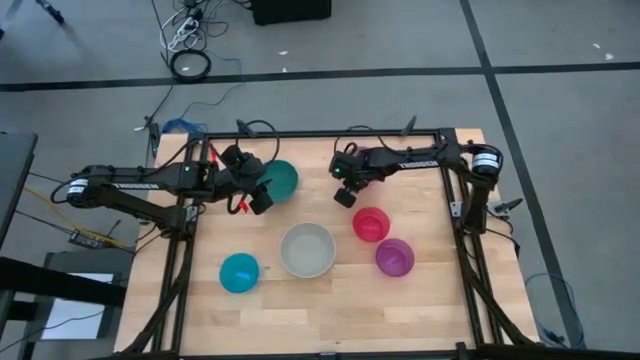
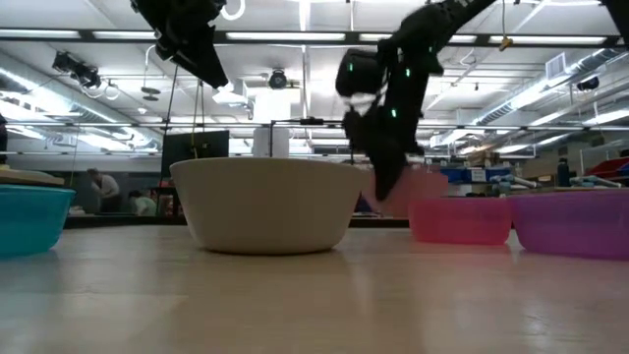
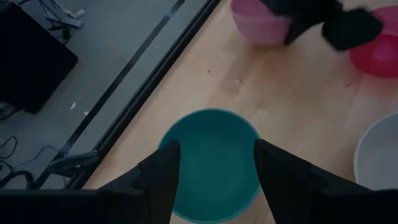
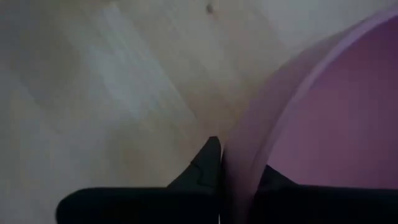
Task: Nest bowls inside each other
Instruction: Stack the pink bowl on top of the gray bowl
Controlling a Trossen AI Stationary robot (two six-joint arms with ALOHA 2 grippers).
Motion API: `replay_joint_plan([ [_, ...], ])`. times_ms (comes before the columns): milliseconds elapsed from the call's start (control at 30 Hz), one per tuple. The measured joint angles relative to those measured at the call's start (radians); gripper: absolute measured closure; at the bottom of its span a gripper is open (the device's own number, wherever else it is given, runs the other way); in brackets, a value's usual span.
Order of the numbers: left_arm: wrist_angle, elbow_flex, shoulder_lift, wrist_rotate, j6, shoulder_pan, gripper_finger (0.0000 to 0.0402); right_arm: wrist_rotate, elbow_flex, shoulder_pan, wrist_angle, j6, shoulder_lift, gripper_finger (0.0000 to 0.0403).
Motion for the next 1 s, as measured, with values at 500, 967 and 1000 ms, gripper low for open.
replay_joint_plan([
  [500, 0.01, 0.0, 0.0, -0.178, 0.082, 0.0, 0.0188, -0.262, 0.231, 0.366, 0.144, -0.048, -0.02, 0.0401],
  [967, 0.009, 0.0, 0.0, -0.171, 0.079, 0.0, 0.0188, -0.327, 0.229, 0.441, 0.28, 0.072, 0.112, 0.0326],
  [1000, 0.008, 0.0, 0.0, -0.171, 0.079, 0.0, 0.0188, -0.326, 0.23, 0.443, 0.286, 0.083, 0.114, 0.0311],
])
